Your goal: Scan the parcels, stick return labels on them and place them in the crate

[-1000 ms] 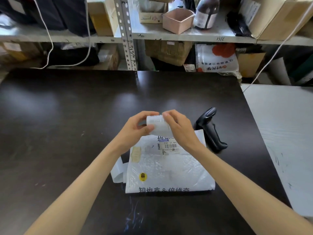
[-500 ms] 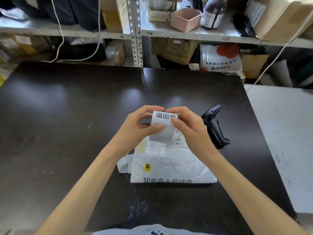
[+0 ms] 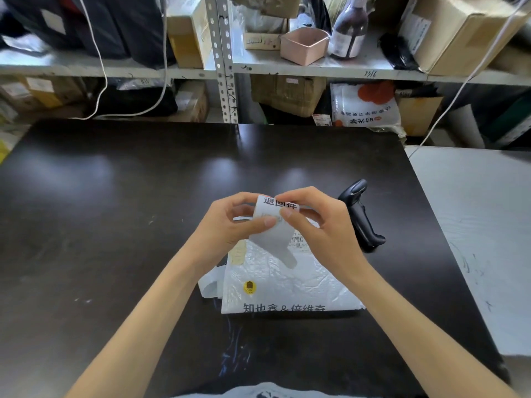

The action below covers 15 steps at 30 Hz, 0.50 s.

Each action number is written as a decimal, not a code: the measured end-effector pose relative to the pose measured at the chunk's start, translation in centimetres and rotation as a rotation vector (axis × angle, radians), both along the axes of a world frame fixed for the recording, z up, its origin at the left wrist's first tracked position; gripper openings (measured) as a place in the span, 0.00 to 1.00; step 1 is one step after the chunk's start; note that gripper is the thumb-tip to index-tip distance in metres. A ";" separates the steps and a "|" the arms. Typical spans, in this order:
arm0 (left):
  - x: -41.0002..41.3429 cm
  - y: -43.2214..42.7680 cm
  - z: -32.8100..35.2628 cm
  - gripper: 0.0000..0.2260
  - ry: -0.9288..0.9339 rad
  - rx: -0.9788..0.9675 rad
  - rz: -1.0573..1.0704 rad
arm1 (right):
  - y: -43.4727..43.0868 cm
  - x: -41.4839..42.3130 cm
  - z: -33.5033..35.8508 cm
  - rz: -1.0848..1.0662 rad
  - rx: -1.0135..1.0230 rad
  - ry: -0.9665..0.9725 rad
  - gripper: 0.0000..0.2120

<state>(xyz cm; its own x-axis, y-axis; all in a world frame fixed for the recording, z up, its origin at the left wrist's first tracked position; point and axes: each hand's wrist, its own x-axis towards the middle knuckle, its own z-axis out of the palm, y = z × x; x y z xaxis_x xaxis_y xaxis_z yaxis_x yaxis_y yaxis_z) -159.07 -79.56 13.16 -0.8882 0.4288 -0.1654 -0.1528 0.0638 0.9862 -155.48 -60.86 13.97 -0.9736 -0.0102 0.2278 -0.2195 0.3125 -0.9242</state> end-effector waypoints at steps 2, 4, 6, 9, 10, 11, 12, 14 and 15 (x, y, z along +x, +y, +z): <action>0.1 0.0 0.1 0.18 0.021 0.002 0.011 | 0.0 0.2 0.2 -0.005 0.066 0.087 0.07; 0.2 0.0 0.2 0.19 0.036 0.015 0.017 | 0.0 0.5 0.2 -0.001 0.155 0.194 0.08; 0.3 0.0 0.2 0.20 0.042 0.018 0.013 | 0.2 0.6 0.0 -0.005 0.253 0.302 0.08; 0.5 -0.1 0.2 0.20 0.049 0.001 0.000 | 0.6 0.9 -0.3 -0.026 0.454 0.479 0.09; 0.5 -0.1 0.2 0.19 0.052 -0.005 0.001 | 0.7 0.9 -0.4 -0.025 0.523 0.534 0.09; 0.6 0.0 0.3 0.19 0.057 -0.013 0.006 | 0.8 0.9 -0.5 -0.022 0.578 0.575 0.09; 0.6 0.0 0.3 0.18 0.061 -0.021 0.014 | 0.9 1.0 -0.4 -0.017 0.616 0.601 0.08; 0.8 0.1 0.3 0.17 0.059 -0.033 0.031 | 1.0 0.9 -0.3 0.000 0.668 0.626 0.08; 0.9 0.2 0.4 0.17 0.056 -0.037 0.035 | 1.1 0.8 -0.1 0.011 0.701 0.637 0.08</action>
